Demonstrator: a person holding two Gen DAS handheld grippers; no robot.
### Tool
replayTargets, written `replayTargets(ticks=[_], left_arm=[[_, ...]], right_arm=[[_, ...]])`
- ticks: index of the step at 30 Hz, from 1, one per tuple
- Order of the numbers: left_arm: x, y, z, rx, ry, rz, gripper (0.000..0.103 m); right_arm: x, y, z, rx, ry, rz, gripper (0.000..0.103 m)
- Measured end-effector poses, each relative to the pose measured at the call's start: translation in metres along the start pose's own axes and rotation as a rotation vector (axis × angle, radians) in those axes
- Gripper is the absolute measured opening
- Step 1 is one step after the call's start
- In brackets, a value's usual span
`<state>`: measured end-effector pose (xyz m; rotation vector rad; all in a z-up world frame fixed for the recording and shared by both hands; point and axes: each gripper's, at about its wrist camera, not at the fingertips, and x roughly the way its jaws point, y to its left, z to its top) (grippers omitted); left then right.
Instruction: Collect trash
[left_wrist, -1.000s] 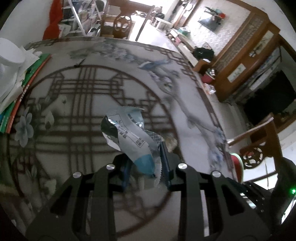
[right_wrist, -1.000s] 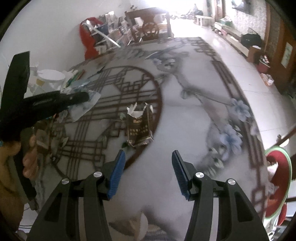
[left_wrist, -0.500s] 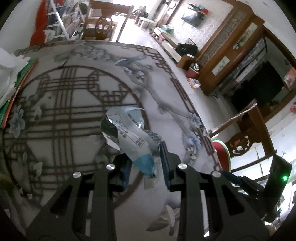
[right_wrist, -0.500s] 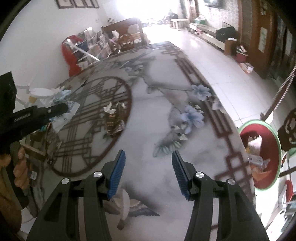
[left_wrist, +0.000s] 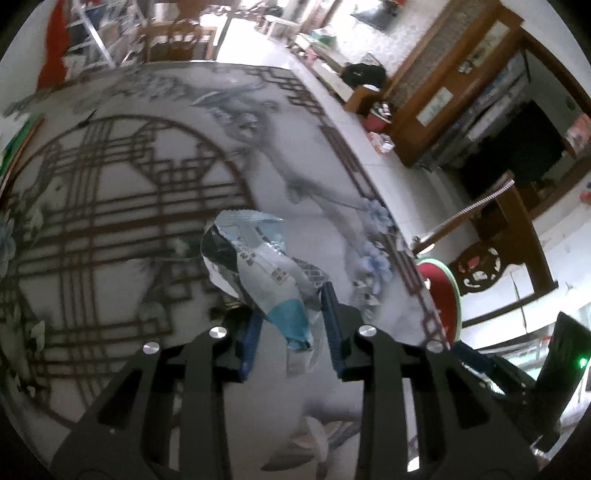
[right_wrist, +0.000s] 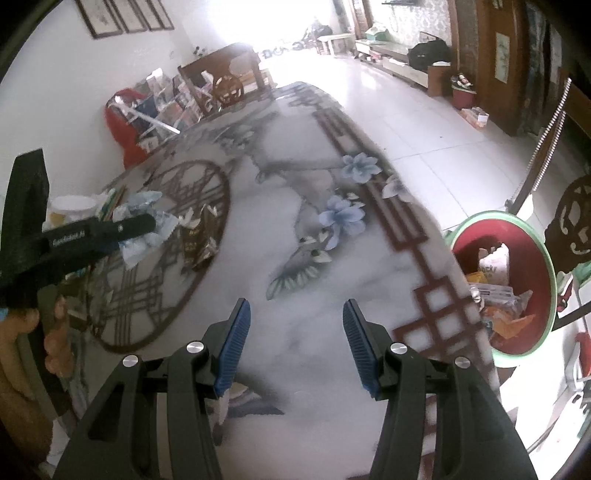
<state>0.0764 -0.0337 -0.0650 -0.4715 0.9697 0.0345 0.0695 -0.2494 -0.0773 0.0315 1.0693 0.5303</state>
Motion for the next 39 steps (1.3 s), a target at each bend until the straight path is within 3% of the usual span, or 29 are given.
replayTargets(ticks=[5, 11, 19, 21, 23, 24, 28, 33, 39], left_arm=[[-0.017, 0.004, 0.004, -0.014, -0.056, 0.030, 0.030], [-0.053, 0.046, 0.001, -0.079, -0.118, 0.126, 0.030], [-0.079, 0.101, -0.020, -0.178, -0.120, 0.189, 0.030], [-0.081, 0.110, -0.023, -0.194, -0.115, 0.193, 0.030], [-0.081, 0.115, -0.025, -0.201, -0.112, 0.191, 0.030], [-0.081, 0.116, -0.025, -0.202, -0.111, 0.190, 0.030], [-0.079, 0.115, -0.023, -0.186, -0.106, 0.174, 0.030], [-0.073, 0.096, -0.013, -0.135, -0.108, 0.132, 0.030], [-0.060, 0.052, 0.001, -0.036, -0.111, 0.075, 0.030]], right_arm=[[0.013, 0.002, 0.012, -0.019, 0.020, 0.002, 0.052], [0.073, 0.073, 0.040, -0.193, 0.060, 0.049, 0.073], [0.158, 0.147, 0.059, -0.339, 0.123, 0.030, 0.076], [0.172, 0.152, 0.059, -0.358, 0.143, 0.008, 0.073], [0.183, 0.153, 0.057, -0.366, 0.170, -0.014, 0.046], [0.186, 0.152, 0.056, -0.364, 0.178, -0.020, 0.046], [0.164, 0.145, 0.058, -0.327, 0.129, 0.039, 0.045], [0.108, 0.128, 0.055, -0.279, 0.053, 0.086, 0.045], [0.047, 0.096, 0.047, -0.222, -0.025, 0.052, 0.045]])
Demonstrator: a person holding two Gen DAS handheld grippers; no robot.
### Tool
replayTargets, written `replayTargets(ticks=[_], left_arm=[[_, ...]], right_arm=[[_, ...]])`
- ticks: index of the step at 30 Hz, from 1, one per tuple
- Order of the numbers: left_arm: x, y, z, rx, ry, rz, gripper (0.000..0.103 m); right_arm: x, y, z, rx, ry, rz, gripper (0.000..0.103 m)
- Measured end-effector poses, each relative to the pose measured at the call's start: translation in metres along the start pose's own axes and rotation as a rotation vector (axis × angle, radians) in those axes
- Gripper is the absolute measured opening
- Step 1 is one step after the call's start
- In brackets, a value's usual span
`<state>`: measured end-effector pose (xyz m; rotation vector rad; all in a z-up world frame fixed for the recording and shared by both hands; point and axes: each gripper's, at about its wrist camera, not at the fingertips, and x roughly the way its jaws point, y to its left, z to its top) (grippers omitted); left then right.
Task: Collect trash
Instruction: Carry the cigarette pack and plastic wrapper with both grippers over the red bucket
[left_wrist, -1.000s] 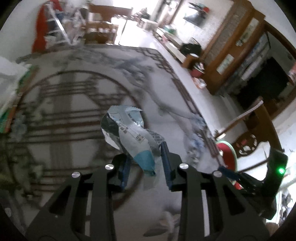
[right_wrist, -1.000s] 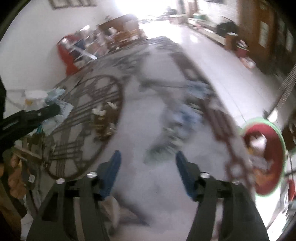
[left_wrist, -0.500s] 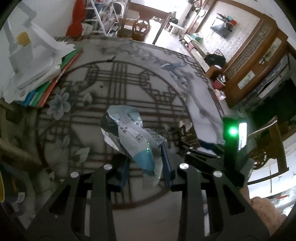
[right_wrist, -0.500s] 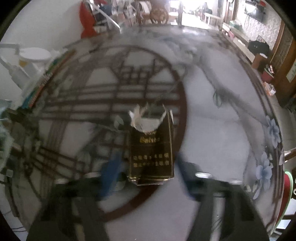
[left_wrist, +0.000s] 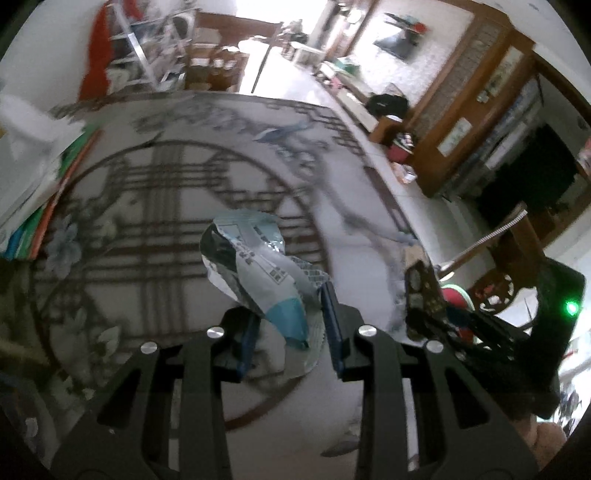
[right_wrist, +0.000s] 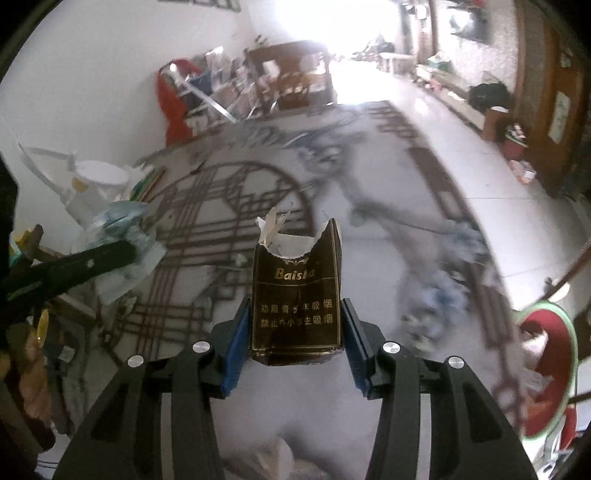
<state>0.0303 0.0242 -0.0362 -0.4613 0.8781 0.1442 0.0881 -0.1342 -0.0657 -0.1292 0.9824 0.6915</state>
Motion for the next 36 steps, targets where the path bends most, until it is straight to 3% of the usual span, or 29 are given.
replayTargets(ticks=[9, 20, 36], left_arm=[[0.014, -0.068, -0.002, 0.103, 0.011, -0.072, 0.030], [0.043, -0.152, -0.008, 0.182, 0.044, -0.131, 0.030], [0.124, -0.307, -0.034, 0.328, 0.173, -0.235, 0.030]], right_arm=[[-0.058, -0.058, -0.032, 0.137, -0.043, -0.089, 0.045], [-0.101, -0.141, -0.054, 0.238, -0.075, -0.151, 0.046], [-0.141, -0.280, -0.093, 0.388, -0.073, -0.230, 0.046]])
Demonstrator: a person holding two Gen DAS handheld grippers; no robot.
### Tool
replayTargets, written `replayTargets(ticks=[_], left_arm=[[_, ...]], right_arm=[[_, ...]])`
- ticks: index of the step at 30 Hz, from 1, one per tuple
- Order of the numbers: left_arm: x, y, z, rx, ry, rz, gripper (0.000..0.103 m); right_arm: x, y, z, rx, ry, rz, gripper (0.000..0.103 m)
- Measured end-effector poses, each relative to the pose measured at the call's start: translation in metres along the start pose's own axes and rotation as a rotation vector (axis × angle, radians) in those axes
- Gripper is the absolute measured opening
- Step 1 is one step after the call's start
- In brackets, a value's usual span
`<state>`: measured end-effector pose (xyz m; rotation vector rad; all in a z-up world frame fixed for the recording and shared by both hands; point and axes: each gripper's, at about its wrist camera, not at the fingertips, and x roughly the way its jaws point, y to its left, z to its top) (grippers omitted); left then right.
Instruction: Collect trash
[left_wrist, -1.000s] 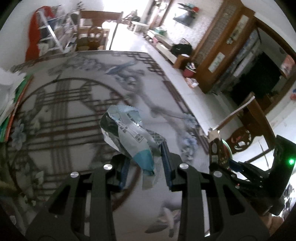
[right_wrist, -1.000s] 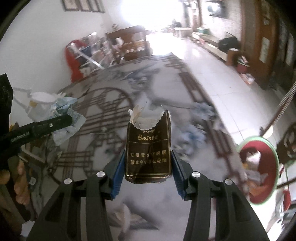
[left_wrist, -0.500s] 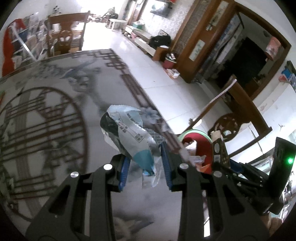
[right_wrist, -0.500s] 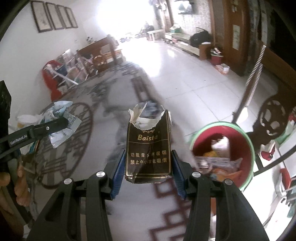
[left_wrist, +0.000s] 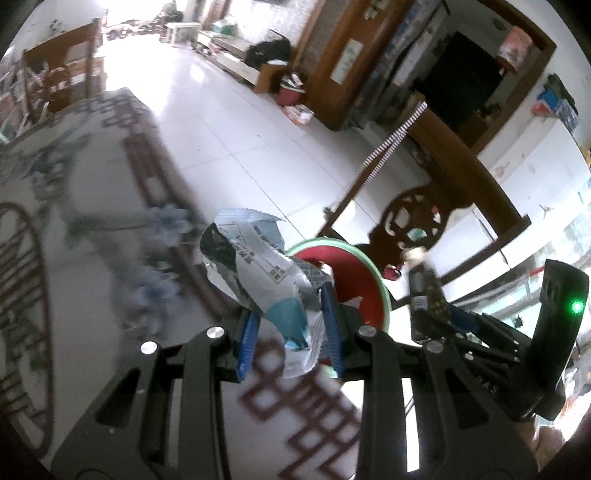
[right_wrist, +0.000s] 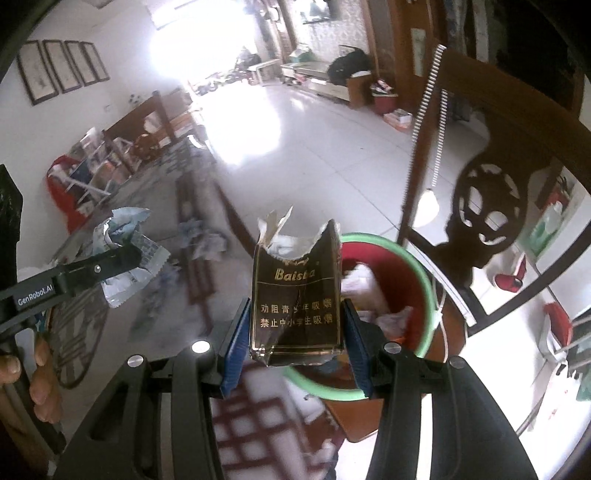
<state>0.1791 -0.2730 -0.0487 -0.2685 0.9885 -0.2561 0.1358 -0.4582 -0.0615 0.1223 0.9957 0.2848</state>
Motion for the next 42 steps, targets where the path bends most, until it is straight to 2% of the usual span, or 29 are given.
replayTargets(ticks=[6, 12, 13, 14, 15, 16, 21, 22, 29, 32, 37, 42], left_arm=[[0.034, -0.033, 0.008, 0.040, 0.050, -0.025, 0.030], [0.061, -0.049, 0.017, 0.072, 0.077, -0.022, 0.031], [0.065, -0.051, 0.018, 0.076, 0.080, -0.020, 0.035], [0.067, -0.052, 0.020, 0.080, 0.082, -0.017, 0.048], [0.068, -0.053, 0.021, 0.081, 0.075, -0.012, 0.069], [0.068, -0.053, 0.021, 0.080, 0.063, -0.006, 0.073], [0.068, -0.055, 0.022, 0.102, 0.056, 0.004, 0.075], [0.066, -0.054, 0.022, 0.100, 0.052, 0.003, 0.075], [0.035, -0.036, 0.023, 0.079, -0.029, 0.025, 0.097], [0.018, -0.021, 0.023, 0.055, -0.061, 0.046, 0.097], [-0.007, 0.014, 0.013, -0.012, -0.059, 0.046, 0.097], [-0.042, 0.041, -0.001, -0.021, -0.125, 0.064, 0.097]], right_arm=[[0.009, -0.037, 0.004, 0.040, 0.025, -0.015, 0.046], [0.022, -0.050, 0.006, 0.047, 0.052, -0.009, 0.046], [0.023, -0.051, 0.008, 0.048, 0.052, -0.003, 0.050], [0.023, -0.052, 0.009, 0.050, 0.052, -0.002, 0.068], [0.023, -0.053, 0.009, 0.058, 0.044, -0.005, 0.076], [0.022, -0.055, 0.010, 0.066, 0.032, -0.004, 0.079], [0.020, -0.062, 0.011, 0.082, 0.028, -0.031, 0.078], [0.020, -0.063, 0.010, 0.087, 0.028, -0.033, 0.078], [0.012, -0.054, 0.007, 0.099, 0.010, -0.051, 0.079], [0.007, -0.040, 0.007, 0.094, -0.010, -0.049, 0.087], [0.003, -0.007, 0.004, 0.070, -0.034, -0.031, 0.090], [-0.004, 0.036, 0.002, 0.038, -0.086, 0.000, 0.090]])
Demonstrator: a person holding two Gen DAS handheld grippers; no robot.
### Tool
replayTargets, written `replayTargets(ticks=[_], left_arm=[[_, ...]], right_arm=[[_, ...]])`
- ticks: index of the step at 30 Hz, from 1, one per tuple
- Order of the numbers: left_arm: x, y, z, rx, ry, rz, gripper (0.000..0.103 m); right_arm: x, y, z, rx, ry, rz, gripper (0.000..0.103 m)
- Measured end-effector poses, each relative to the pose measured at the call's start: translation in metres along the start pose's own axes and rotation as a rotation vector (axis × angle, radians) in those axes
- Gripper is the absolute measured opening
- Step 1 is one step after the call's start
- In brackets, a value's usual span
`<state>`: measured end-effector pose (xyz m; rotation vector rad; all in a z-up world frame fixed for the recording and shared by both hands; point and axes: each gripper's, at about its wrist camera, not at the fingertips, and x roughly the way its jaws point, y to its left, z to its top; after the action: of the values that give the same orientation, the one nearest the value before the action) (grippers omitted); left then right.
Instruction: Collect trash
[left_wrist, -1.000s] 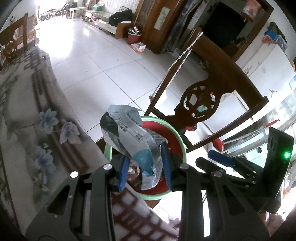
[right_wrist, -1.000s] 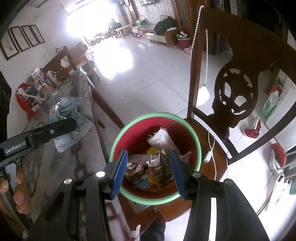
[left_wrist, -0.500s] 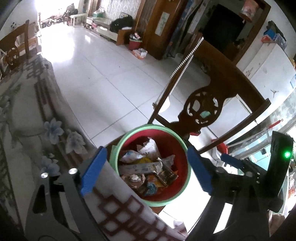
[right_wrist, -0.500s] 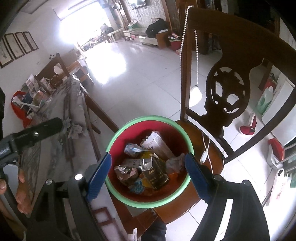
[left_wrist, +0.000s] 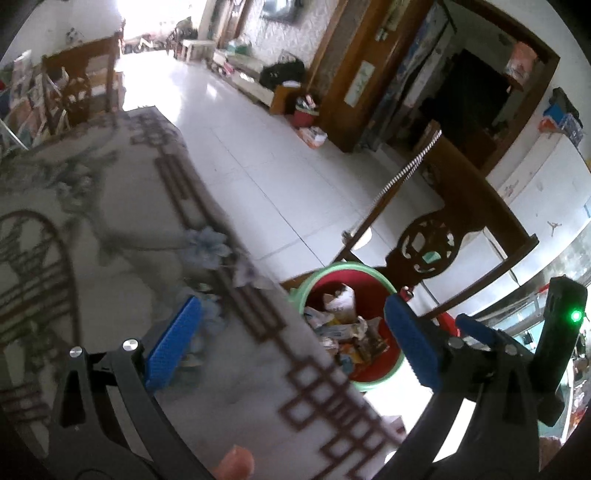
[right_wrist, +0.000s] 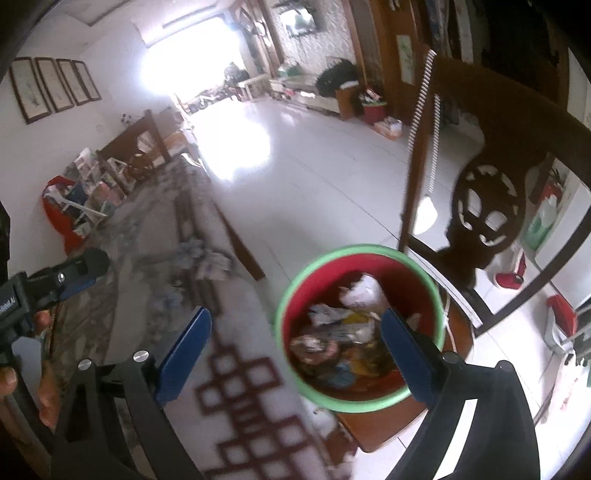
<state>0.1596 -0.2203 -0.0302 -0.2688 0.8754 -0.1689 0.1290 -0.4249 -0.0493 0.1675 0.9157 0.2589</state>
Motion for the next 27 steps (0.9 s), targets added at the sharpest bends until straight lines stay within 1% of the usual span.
replayTargets(ticks=[2, 3, 4, 7, 10, 13, 15, 18, 21, 22, 24, 27], left_arm=[[-0.019, 0.010, -0.002, 0.024, -0.051, 0.018, 0.097], [-0.026, 0.013, -0.003, 0.035, -0.074, 0.028, 0.097], [-0.035, 0.017, -0.003, 0.049, -0.105, 0.039, 0.098], [-0.064, 0.029, -0.005, 0.070, -0.219, 0.066, 0.098], [-0.089, 0.042, -0.007, 0.070, -0.298, 0.079, 0.098], [-0.108, 0.054, -0.007, 0.065, -0.333, 0.071, 0.098], [-0.120, 0.061, -0.006, 0.066, -0.359, 0.087, 0.098], [-0.134, 0.070, -0.008, 0.068, -0.384, 0.075, 0.098], [-0.146, 0.079, -0.009, 0.057, -0.398, 0.063, 0.098], [-0.150, 0.083, -0.010, 0.055, -0.408, 0.064, 0.098], [-0.157, 0.088, -0.013, 0.051, -0.433, 0.079, 0.098], [-0.162, 0.097, -0.014, 0.047, -0.434, 0.112, 0.098]], right_arm=[[-0.006, 0.016, -0.001, -0.012, -0.042, 0.004, 0.090], [-0.013, 0.028, -0.001, -0.024, -0.084, -0.004, 0.090], [-0.018, 0.036, -0.001, -0.034, -0.117, -0.013, 0.095], [-0.036, 0.063, -0.002, -0.070, -0.239, -0.039, 0.095], [-0.048, 0.089, -0.005, -0.111, -0.321, -0.080, 0.095], [-0.052, 0.106, -0.010, -0.137, -0.349, -0.104, 0.095], [-0.054, 0.116, -0.013, -0.153, -0.361, -0.113, 0.095], [-0.057, 0.131, -0.018, -0.167, -0.384, -0.079, 0.095], [-0.061, 0.148, -0.021, -0.173, -0.392, -0.011, 0.096], [-0.062, 0.153, -0.021, -0.171, -0.395, -0.008, 0.096], [-0.064, 0.161, -0.023, -0.174, -0.403, -0.004, 0.096], [-0.066, 0.168, -0.026, -0.163, -0.412, 0.006, 0.096]])
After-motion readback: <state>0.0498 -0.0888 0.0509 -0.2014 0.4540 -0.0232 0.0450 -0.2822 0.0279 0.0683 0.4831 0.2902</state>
